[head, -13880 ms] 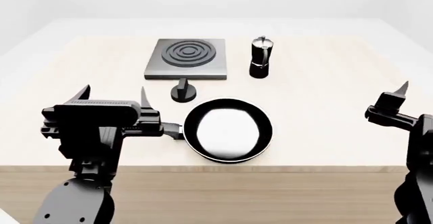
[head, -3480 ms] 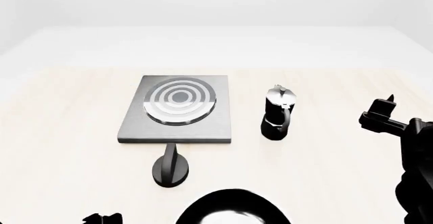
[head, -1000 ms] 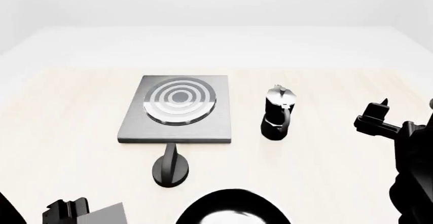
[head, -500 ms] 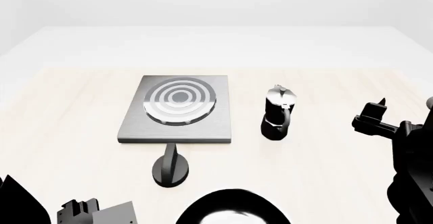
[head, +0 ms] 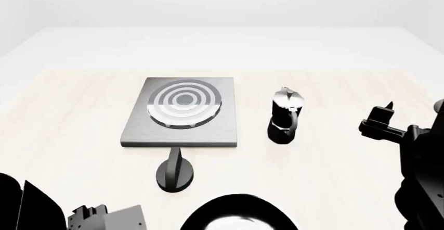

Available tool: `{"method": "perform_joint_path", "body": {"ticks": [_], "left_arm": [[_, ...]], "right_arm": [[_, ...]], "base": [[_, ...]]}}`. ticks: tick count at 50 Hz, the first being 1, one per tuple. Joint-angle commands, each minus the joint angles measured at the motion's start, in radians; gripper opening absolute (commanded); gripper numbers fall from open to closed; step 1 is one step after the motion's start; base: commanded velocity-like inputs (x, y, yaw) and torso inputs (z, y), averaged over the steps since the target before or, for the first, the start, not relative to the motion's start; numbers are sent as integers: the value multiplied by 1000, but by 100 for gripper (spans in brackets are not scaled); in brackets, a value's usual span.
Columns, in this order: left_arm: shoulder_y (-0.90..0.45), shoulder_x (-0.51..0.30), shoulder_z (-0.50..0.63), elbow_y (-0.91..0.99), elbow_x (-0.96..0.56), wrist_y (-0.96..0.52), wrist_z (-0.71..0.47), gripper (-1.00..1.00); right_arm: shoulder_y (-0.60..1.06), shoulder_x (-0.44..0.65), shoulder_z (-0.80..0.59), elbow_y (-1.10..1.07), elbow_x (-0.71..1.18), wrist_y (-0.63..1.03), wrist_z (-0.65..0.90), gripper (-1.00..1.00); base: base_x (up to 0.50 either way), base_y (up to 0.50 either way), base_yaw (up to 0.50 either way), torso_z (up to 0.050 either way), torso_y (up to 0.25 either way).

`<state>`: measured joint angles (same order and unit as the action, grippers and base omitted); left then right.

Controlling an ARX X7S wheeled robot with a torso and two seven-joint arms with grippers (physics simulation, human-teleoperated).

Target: Turn on the stove and put the frying pan on it.

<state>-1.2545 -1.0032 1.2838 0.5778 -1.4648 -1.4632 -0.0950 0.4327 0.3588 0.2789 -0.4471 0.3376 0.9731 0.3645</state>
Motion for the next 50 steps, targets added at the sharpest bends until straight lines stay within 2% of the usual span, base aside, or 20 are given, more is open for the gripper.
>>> {"method": "perform_joint_path", "body": {"ticks": [1,9,22,23,38,44,47,50], "left_arm": [[8,34,74,-30,155,34,161,100],[3,57,143,-78,261,72,284,100],[59,79,200,-167,344,150,343,100],[49,77,204,-149,362,141,321,-100],[6,42,117,-46,170,71,223,-100],[-81,0,17,78,-9,78,132,-100],[-162,-4,-16,94,-146,47,42,-100],[-193,-18,-43,86,-210,76,-6,-100]], "right_arm": [[1,-1,-8,-2,0,-2,4,100],[4,3,-10,-11,2,0,7,100],[-3,2,-19,-18,-1,-11,12,100],[-3,1,-22,-15,-2,-12,13,100],[-7,4,-27,-11,0,-20,13,100],[-5,4,-30,-6,-1,-22,15,100],[0,3,-35,-10,-1,-17,18,100],[-1,4,-34,-12,1,-17,18,100]], "base": [[0,0,0,0,0],[0,0,0,0,0],[0,0,0,0,0],[0,0,0,0,0],[0,0,0,0,0],[0,0,0,0,0],[0,0,0,0,0],[0,0,0,0,0]]}}
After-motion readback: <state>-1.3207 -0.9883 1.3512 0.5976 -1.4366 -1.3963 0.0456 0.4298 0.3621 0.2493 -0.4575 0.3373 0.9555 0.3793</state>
